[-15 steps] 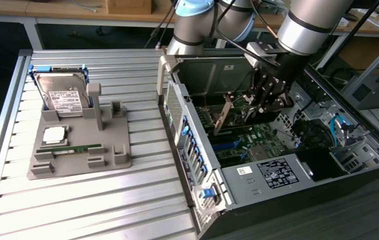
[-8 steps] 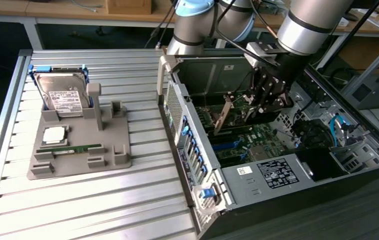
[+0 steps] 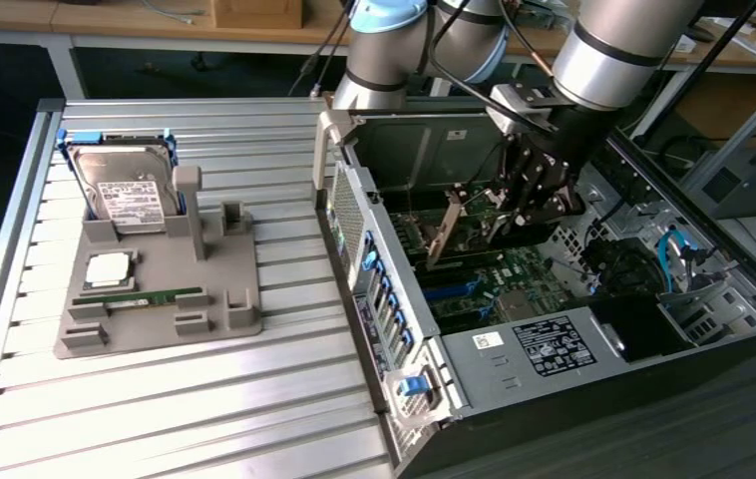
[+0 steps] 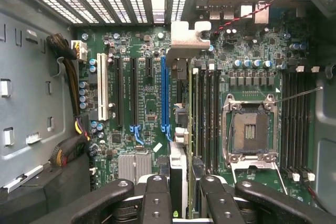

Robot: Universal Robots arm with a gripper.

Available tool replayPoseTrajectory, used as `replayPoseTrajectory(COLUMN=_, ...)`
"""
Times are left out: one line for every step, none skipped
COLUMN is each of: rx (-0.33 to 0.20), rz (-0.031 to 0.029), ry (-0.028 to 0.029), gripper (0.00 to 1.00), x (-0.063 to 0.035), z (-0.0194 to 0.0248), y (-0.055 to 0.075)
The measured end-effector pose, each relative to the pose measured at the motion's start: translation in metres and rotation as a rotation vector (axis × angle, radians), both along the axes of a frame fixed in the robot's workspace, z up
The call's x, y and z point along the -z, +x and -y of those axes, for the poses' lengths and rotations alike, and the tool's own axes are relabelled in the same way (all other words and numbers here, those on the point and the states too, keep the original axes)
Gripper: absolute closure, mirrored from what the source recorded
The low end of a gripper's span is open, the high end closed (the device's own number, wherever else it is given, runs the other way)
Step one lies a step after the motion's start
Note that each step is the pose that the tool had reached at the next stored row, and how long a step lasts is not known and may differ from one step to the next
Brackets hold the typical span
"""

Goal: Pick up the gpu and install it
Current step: 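Insert the gpu into the slot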

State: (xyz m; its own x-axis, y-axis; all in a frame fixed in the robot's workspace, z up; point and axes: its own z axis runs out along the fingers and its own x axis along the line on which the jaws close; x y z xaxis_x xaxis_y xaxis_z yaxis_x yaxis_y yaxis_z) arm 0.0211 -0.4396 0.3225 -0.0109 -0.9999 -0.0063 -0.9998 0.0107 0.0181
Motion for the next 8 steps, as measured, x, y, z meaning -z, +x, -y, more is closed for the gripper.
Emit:
replayPoseTrajectory(rx=0.000, rz=0.0000, ry=-0.0001, gripper=0.73, x=0.0003, z=0.0000, y=-0.0030)
replayPoseTrajectory(rx=0.000, rz=0.0000, ry=-0.0001, gripper=0.73, x=0.0005, z=0.0001, y=-0.0048)
replayPoseTrajectory(rx=0.000, rz=0.0000, ry=-0.0001, gripper=0.73, x=0.0007, z=0.0001, y=-0.0063)
replayPoseTrajectory(rx=0.000, rz=0.0001, ry=0.0001, gripper=0.73, x=0.0009, z=0.0001, y=-0.0078)
replayPoseTrajectory(rx=0.000, rz=0.0001, ry=0.0000, gripper=0.73, x=0.0011, z=0.0002, y=-0.0091)
replayPoseTrajectory(rx=0.000, rz=0.0001, ry=0.0000, gripper=0.73, x=0.0014, z=0.0002, y=-0.0104)
replayPoseTrajectory(rx=0.000, rz=0.0000, ry=-0.0001, gripper=0.73, x=0.0015, z=0.0003, y=-0.0114)
replayPoseTrajectory(rx=0.000, rz=0.0000, ry=0.0000, gripper=0.73, x=0.0017, z=0.0004, y=-0.0129)
